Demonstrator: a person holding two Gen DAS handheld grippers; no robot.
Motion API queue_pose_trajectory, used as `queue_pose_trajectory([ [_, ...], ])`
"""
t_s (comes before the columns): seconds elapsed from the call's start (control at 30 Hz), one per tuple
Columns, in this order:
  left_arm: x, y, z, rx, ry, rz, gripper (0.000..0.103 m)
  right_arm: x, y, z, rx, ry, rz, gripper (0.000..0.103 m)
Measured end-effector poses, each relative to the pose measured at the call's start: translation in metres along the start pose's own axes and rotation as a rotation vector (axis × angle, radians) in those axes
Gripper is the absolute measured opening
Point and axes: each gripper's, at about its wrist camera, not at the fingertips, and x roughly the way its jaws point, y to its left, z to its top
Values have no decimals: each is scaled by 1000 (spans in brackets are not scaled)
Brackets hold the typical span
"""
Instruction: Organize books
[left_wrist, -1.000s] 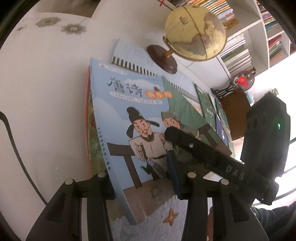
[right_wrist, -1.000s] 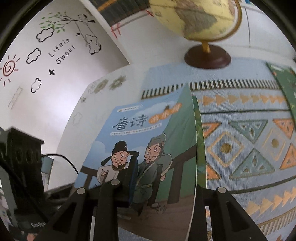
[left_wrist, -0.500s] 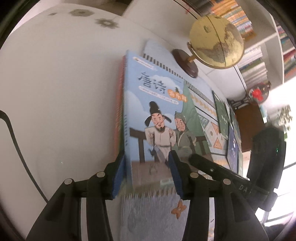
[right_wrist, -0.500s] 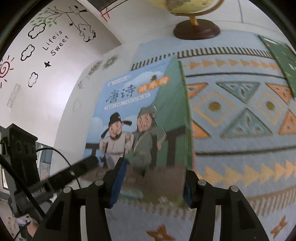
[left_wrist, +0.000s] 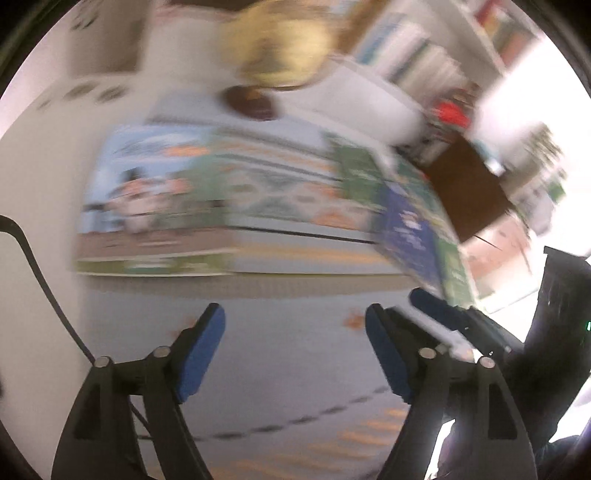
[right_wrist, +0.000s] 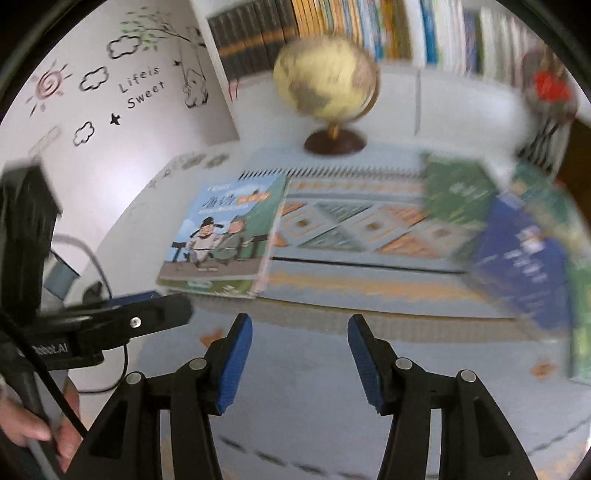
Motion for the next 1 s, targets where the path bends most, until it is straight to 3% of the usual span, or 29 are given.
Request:
queue_pose_trajectory([
  [0.07,-1,-45,-8,63,-28,-17,80,-33,-20,-17,6,-33,-44,58],
  [0.17,2,-108,-21,159,-76,19,83,-76,-60,-45,77,-55,-96,62],
  [0.33,14,-189,-39,229,-123,-33,99,-144,-132,-89,229,-109,-186,71],
  [0.4,23,-211,-42,242,-117,-55,101,-163,-162,-102,282,-119,-239,72],
  [0.5,52,-249,-40,306,-39,-90,101,-177,-199,-113,352,-95,-281,73],
  [0.7,125,-295,-31,354,71,-185,101,-175,-260,-122,391,-64,-380,73],
  [0.87,178,-324,-18,403,125,-147,101,-155,-307,-104,378,7,-448,73],
  [1.0,221,-319,-3,359,208,-148,101,-126,-357,-85,418,100,-480,73],
])
